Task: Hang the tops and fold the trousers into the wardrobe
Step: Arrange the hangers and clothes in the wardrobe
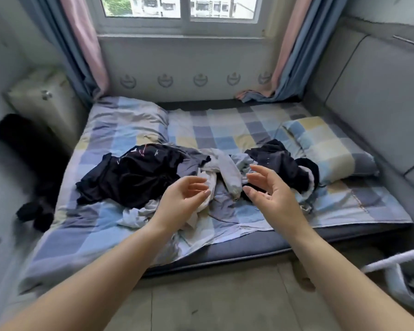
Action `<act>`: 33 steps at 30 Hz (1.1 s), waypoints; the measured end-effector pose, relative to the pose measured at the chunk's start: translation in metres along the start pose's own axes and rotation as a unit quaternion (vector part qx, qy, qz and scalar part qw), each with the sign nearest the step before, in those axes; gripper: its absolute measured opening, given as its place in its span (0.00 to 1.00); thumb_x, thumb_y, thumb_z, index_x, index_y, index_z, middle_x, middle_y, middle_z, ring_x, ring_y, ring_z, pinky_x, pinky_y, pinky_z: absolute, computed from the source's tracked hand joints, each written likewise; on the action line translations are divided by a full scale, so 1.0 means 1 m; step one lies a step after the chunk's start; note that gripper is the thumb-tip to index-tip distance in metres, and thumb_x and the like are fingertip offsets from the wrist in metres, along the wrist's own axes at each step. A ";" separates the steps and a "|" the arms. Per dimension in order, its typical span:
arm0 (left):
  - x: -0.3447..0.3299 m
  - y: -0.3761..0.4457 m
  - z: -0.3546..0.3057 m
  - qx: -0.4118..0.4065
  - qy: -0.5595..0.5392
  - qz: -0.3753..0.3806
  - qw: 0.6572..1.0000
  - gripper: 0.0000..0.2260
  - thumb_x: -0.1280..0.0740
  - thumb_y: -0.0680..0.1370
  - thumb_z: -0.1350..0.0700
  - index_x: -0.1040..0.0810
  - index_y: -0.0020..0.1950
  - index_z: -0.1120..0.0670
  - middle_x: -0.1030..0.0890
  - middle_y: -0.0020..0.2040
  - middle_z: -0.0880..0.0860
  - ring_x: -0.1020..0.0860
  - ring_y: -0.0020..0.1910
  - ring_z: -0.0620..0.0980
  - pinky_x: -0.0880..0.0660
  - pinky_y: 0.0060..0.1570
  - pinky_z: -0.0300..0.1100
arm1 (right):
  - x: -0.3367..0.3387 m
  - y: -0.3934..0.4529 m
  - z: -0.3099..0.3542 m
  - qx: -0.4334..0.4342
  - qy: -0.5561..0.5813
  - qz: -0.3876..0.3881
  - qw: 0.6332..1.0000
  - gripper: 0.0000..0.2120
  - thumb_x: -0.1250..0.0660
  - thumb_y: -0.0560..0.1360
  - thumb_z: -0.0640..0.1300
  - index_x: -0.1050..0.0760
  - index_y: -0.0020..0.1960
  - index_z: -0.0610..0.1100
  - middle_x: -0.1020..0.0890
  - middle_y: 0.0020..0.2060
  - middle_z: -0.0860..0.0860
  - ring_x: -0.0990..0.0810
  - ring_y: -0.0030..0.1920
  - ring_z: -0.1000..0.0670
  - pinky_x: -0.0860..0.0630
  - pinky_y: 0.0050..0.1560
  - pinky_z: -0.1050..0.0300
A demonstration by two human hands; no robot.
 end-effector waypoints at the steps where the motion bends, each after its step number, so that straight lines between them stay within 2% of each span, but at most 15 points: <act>1: 0.012 0.005 0.007 0.009 0.003 -0.008 1.000 0.09 0.29 0.74 0.61 0.21 0.52 0.50 0.17 0.46 0.51 0.19 0.44 0.42 0.23 0.46 0.35 | -0.012 0.010 -0.002 -0.002 0.002 0.007 1.000 0.20 0.29 0.74 0.45 0.31 0.58 0.63 0.22 0.56 0.56 0.24 0.60 0.59 0.26 0.63 0.51; 4: 0.043 0.019 0.026 0.033 0.011 -0.035 0.999 0.10 0.29 0.74 0.61 0.22 0.51 0.48 0.17 0.46 0.50 0.19 0.45 0.42 0.23 0.45 0.35 | -0.046 0.040 -0.010 -0.011 -0.001 0.036 0.999 0.21 0.31 0.74 0.42 0.33 0.58 0.65 0.23 0.55 0.58 0.24 0.59 0.59 0.26 0.63 0.49; 6: 0.058 0.029 0.036 0.051 0.008 -0.054 0.997 0.09 0.29 0.74 0.61 0.22 0.52 0.50 0.17 0.46 0.49 0.19 0.44 0.39 0.25 0.39 0.31 | -0.066 0.061 -0.015 -0.016 0.001 0.056 0.998 0.22 0.31 0.75 0.41 0.34 0.58 0.63 0.23 0.54 0.59 0.25 0.59 0.61 0.26 0.62 0.51; 8: 0.070 0.040 0.043 0.067 0.004 -0.071 0.995 0.10 0.30 0.75 0.62 0.22 0.55 0.53 0.17 0.46 0.49 0.20 0.41 0.38 0.26 0.36 0.29 | -0.081 0.080 -0.020 -0.024 0.006 0.066 0.998 0.22 0.31 0.74 0.41 0.34 0.61 0.59 0.24 0.54 0.58 0.25 0.58 0.62 0.26 0.61 0.56; 10: 0.080 0.057 0.051 0.078 0.002 -0.084 0.993 0.11 0.30 0.75 0.63 0.22 0.55 0.54 0.17 0.46 0.50 0.20 0.41 0.40 0.25 0.39 0.30 | -0.094 0.103 -0.026 -0.029 0.008 0.075 0.997 0.24 0.30 0.74 0.41 0.35 0.65 0.56 0.24 0.56 0.55 0.25 0.57 0.62 0.27 0.55 0.65; 12: 0.089 0.074 0.058 0.090 0.011 -0.094 0.991 0.11 0.29 0.74 0.62 0.22 0.54 0.52 0.17 0.46 0.49 0.20 0.43 0.40 0.24 0.42 0.31 | -0.104 0.125 -0.034 -0.037 0.007 0.087 0.996 0.25 0.31 0.74 0.41 0.36 0.67 0.53 0.25 0.58 0.53 0.25 0.57 0.58 0.27 0.51 0.70; 14: 0.098 0.098 0.067 0.102 0.016 -0.109 0.989 0.10 0.29 0.74 0.62 0.22 0.53 0.51 0.17 0.46 0.49 0.20 0.44 0.41 0.24 0.43 0.32 | -0.114 0.154 -0.046 -0.045 0.004 0.099 0.994 0.26 0.31 0.74 0.41 0.35 0.69 0.51 0.25 0.59 0.52 0.24 0.59 0.55 0.27 0.53 0.69; 17: 0.110 0.136 0.085 0.131 0.030 -0.127 0.983 0.10 0.30 0.75 0.62 0.22 0.54 0.53 0.17 0.46 0.51 0.19 0.44 0.44 0.23 0.45 0.36 | -0.129 0.201 -0.071 -0.063 -0.001 0.122 0.990 0.26 0.31 0.75 0.43 0.36 0.70 0.51 0.25 0.59 0.52 0.25 0.60 0.54 0.28 0.61 0.58; 19: 0.117 0.162 0.100 0.152 0.042 -0.135 0.978 0.10 0.29 0.75 0.61 0.22 0.55 0.54 0.17 0.47 0.51 0.19 0.46 0.45 0.23 0.48 0.37 | -0.140 0.232 -0.089 -0.076 -0.012 0.140 0.987 0.26 0.31 0.75 0.44 0.35 0.70 0.51 0.25 0.59 0.53 0.26 0.60 0.55 0.28 0.63 0.55; 22: 0.130 0.207 0.127 0.170 0.066 -0.150 0.972 0.09 0.29 0.75 0.60 0.22 0.54 0.52 0.17 0.48 0.51 0.19 0.46 0.45 0.24 0.45 0.32 | -0.159 0.280 -0.119 -0.084 -0.035 0.159 0.983 0.26 0.31 0.74 0.44 0.34 0.70 0.50 0.25 0.58 0.54 0.26 0.60 0.56 0.28 0.64 0.52; 26: 0.141 0.259 0.172 0.196 0.087 -0.165 0.963 0.09 0.29 0.75 0.59 0.22 0.53 0.49 0.17 0.47 0.48 0.19 0.46 0.45 0.25 0.38 0.30 | -0.187 0.336 -0.166 -0.105 -0.064 0.178 0.976 0.25 0.31 0.75 0.45 0.34 0.70 0.49 0.25 0.60 0.53 0.27 0.59 0.58 0.29 0.61 0.58; 29: 0.144 0.293 0.217 0.219 0.096 -0.166 0.957 0.09 0.29 0.75 0.58 0.22 0.54 0.50 0.18 0.48 0.47 0.20 0.48 0.44 0.26 0.45 0.33 | -0.210 0.370 -0.210 -0.124 -0.083 0.193 0.970 0.24 0.31 0.75 0.45 0.33 0.69 0.49 0.25 0.62 0.52 0.28 0.58 0.59 0.32 0.57 0.63; 33: 0.145 0.333 0.276 0.244 0.121 -0.152 0.950 0.10 0.29 0.74 0.59 0.23 0.54 0.50 0.19 0.49 0.46 0.20 0.50 0.43 0.26 0.54 0.36 | -0.238 0.404 -0.269 -0.161 -0.105 0.204 0.960 0.23 0.32 0.75 0.45 0.32 0.69 0.48 0.25 0.62 0.52 0.28 0.59 0.59 0.34 0.56 0.64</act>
Point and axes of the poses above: each hand's wrist, its own y-axis towards the middle knuckle, its own x-axis out of the back of the hand, z = x × y, the point moved 2 cm from there along y, towards the middle knuckle
